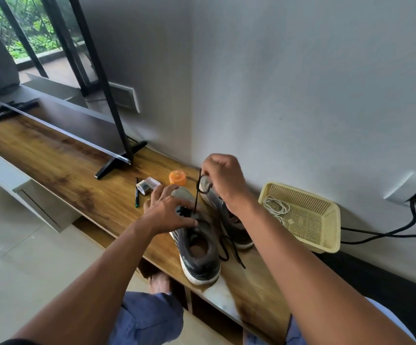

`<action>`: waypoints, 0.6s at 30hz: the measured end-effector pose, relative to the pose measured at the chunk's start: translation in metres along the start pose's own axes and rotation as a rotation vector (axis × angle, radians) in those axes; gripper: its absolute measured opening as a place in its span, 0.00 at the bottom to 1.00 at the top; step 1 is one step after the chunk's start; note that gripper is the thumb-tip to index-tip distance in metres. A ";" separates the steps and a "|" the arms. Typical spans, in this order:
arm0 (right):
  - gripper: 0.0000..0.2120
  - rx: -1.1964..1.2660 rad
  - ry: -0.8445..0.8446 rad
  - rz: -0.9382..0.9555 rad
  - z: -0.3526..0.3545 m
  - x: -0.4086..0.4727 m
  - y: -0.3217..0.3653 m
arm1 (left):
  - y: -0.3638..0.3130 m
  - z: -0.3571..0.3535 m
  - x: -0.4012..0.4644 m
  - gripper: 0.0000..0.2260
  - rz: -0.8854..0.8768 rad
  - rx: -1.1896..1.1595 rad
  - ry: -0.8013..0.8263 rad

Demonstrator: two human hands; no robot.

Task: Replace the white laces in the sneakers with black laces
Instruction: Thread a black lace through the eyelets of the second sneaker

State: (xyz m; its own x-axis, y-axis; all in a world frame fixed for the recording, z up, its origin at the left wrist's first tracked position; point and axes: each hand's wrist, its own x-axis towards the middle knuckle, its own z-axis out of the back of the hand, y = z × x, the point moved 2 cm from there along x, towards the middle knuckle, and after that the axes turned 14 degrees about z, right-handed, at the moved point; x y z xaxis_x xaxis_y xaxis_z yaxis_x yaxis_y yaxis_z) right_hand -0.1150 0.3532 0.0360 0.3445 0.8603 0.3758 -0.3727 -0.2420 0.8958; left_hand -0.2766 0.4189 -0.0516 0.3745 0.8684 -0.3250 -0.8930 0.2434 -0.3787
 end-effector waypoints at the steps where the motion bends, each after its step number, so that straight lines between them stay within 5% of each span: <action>1: 0.12 0.087 -0.082 -0.022 0.004 0.003 0.006 | 0.001 0.000 0.000 0.17 0.003 -0.002 0.006; 5: 0.11 0.258 -0.337 -0.059 0.017 0.007 0.016 | -0.002 -0.001 0.000 0.18 0.002 0.003 0.026; 9: 0.13 0.256 -0.412 -0.039 0.020 0.004 0.013 | -0.002 -0.001 0.001 0.17 -0.008 -0.006 0.033; 11: 0.14 0.193 -0.407 -0.015 0.022 0.003 0.012 | -0.002 -0.001 -0.001 0.25 -0.005 0.000 0.026; 15: 0.14 -0.231 -0.164 -0.039 0.021 0.003 0.008 | 0.005 -0.001 -0.003 0.47 0.072 0.042 -0.019; 18: 0.27 -0.431 0.128 -0.188 0.017 -0.004 0.003 | 0.010 0.006 -0.014 0.39 0.068 0.052 0.069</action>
State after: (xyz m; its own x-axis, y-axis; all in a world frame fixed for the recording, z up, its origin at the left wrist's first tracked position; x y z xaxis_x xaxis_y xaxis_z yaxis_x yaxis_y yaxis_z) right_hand -0.1026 0.3412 0.0417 0.3413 0.9261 0.1607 -0.6465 0.1072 0.7553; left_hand -0.2924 0.4113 -0.0460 0.3274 0.8522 -0.4082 -0.9279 0.2084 -0.3093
